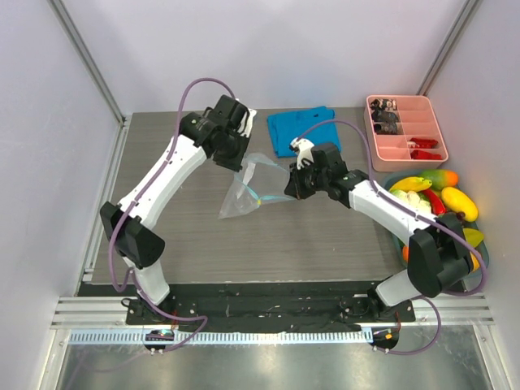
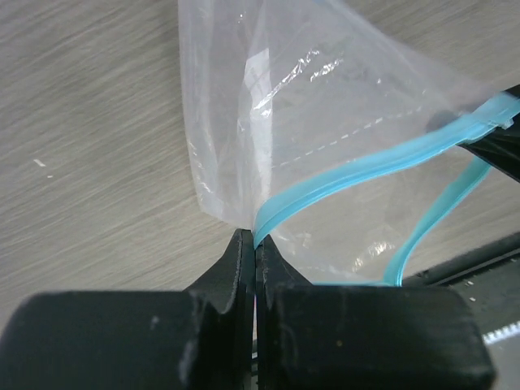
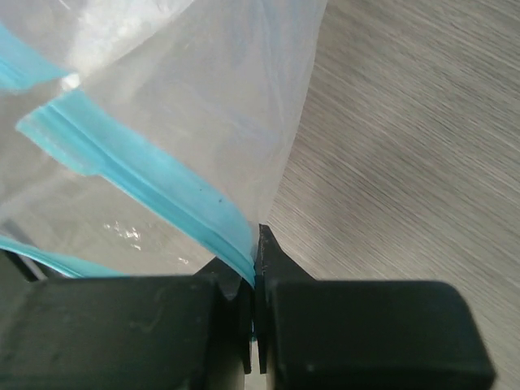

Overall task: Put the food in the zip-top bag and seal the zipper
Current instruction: Open the zipper of the food storage bag.

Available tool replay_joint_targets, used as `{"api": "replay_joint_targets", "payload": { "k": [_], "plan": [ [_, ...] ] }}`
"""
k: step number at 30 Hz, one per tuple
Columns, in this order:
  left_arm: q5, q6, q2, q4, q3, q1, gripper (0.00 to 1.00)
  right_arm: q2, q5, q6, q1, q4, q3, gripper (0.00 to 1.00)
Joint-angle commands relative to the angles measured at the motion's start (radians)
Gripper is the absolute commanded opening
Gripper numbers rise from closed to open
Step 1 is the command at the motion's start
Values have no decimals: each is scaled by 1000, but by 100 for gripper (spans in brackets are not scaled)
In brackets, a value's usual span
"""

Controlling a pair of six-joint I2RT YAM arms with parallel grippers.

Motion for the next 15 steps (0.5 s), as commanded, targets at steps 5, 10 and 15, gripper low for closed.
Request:
{"api": "replay_joint_targets", "payload": {
  "k": [5, 10, 15],
  "plan": [
    [247, -56, 9, 35, -28, 13, 0, -93, -4, -480, 30, -60, -59, 9],
    [308, -92, 29, 49, -39, 16, 0, -141, 25, -692, 102, -83, -114, 11],
    [351, -145, 24, 70, -89, 36, 0, -181, 28, -876, 124, -83, -180, 13]
  ]
}}
